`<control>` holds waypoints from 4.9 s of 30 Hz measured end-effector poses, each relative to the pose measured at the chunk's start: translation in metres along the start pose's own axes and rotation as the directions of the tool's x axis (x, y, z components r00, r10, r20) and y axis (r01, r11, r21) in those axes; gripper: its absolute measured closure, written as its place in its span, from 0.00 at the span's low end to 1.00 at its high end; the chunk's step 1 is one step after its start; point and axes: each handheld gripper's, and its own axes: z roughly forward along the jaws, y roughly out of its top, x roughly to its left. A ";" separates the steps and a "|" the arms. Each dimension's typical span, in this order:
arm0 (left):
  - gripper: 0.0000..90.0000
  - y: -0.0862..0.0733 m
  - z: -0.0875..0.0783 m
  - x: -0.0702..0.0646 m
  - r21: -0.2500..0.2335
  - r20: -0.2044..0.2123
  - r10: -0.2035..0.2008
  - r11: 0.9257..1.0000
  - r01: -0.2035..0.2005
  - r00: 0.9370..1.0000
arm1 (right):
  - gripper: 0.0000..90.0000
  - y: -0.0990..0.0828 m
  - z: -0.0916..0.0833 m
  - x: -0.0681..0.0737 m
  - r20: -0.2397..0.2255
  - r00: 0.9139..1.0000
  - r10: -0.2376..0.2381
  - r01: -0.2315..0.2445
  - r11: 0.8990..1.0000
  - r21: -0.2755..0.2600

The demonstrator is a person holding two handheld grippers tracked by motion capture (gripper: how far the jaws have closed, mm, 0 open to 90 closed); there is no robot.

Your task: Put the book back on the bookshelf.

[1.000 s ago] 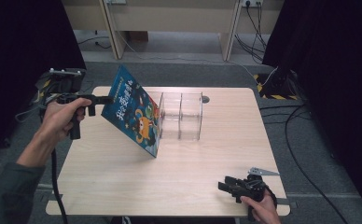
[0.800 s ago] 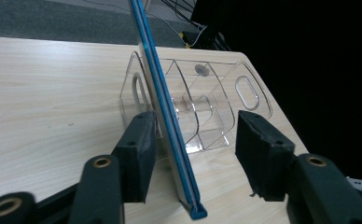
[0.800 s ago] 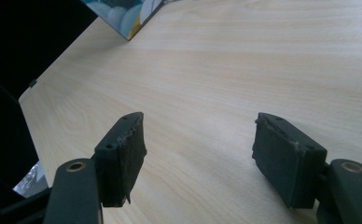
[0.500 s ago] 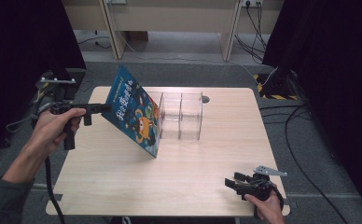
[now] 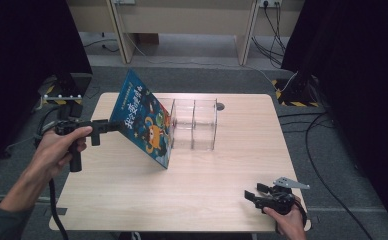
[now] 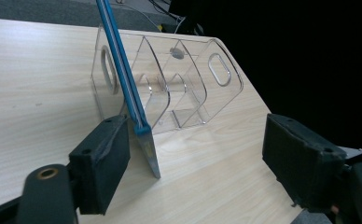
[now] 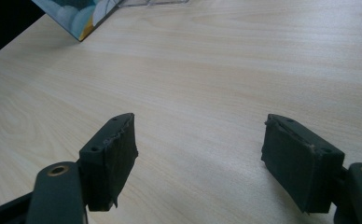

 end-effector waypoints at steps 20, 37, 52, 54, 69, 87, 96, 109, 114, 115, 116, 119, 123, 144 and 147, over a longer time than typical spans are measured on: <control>0.17 -0.033 -0.006 0.006 -0.014 0.055 0.018 1.000 -0.018 0.998 | 0.27 0.000 -0.002 -0.003 0.031 0.999 -0.027 0.027 1.000 0.000; 0.17 -0.076 0.005 0.019 -0.023 0.082 0.069 0.997 -0.067 0.994 | 0.24 0.001 -0.003 -0.005 0.057 0.998 -0.031 0.030 0.999 0.016; 0.17 -0.105 0.018 0.026 -0.002 0.077 0.139 0.990 -0.139 0.987 | 0.21 0.002 -0.002 -0.006 0.058 0.998 -0.025 0.023 0.999 0.024; 0.17 -0.108 0.020 0.026 -0.002 0.064 0.149 0.989 -0.150 0.987 | 0.21 0.002 -0.002 -0.006 0.061 0.998 -0.026 0.024 0.999 0.023; 0.17 -0.139 0.042 0.022 -0.007 0.028 0.236 0.972 -0.236 0.971 | 0.19 0.002 -0.002 -0.006 0.056 0.998 -0.021 0.020 1.000 0.024; 0.17 -0.183 0.071 0.030 0.036 -0.009 0.320 0.947 -0.320 0.947 | 0.17 0.002 -0.001 -0.005 0.055 0.998 -0.031 0.029 0.999 0.029; 0.17 -0.198 0.081 0.031 0.067 -0.020 0.362 0.930 -0.360 0.932 | 0.17 0.002 0.000 -0.005 0.056 0.998 -0.028 0.027 0.999 0.030; 0.17 -0.217 0.090 0.032 0.094 -0.028 0.409 0.910 -0.404 0.912 | 0.17 0.002 0.000 -0.005 0.056 0.998 -0.031 0.029 0.999 0.030; 0.17 -0.226 0.096 0.034 0.133 -0.039 0.432 0.896 -0.424 0.901 | 0.17 0.002 0.000 -0.004 0.057 0.998 -0.032 0.030 0.999 0.030; 0.17 -0.228 0.097 0.035 0.140 -0.040 0.436 0.893 -0.427 0.899 | 0.17 0.002 0.000 -0.004 0.057 0.998 -0.031 0.029 0.999 0.029; 0.17 -0.229 0.098 0.035 0.145 -0.042 0.441 0.891 -0.431 0.897 | 0.17 0.002 0.000 -0.004 0.057 0.998 -0.030 0.029 0.999 0.029; 0.17 -0.233 0.101 0.034 0.165 -0.049 0.455 0.882 -0.442 0.889 | 0.17 0.002 0.000 -0.005 0.056 0.998 -0.029 0.027 0.999 0.029; 0.17 -0.238 0.104 0.035 0.200 -0.058 0.475 0.867 -0.456 0.878 | 0.17 0.002 0.000 -0.005 0.056 0.998 -0.026 0.025 0.999 0.028; 0.13 -0.252 0.102 0.040 0.118 -0.075 0.482 0.874 -0.472 0.873 | 0.17 0.001 -0.001 -0.004 0.048 0.999 -0.019 0.018 1.000 0.022; 0.13 -0.252 0.102 0.040 0.113 -0.073 0.482 0.874 -0.473 0.873 | 0.17 0.001 -0.001 -0.004 0.050 0.998 -0.023 0.021 1.000 0.022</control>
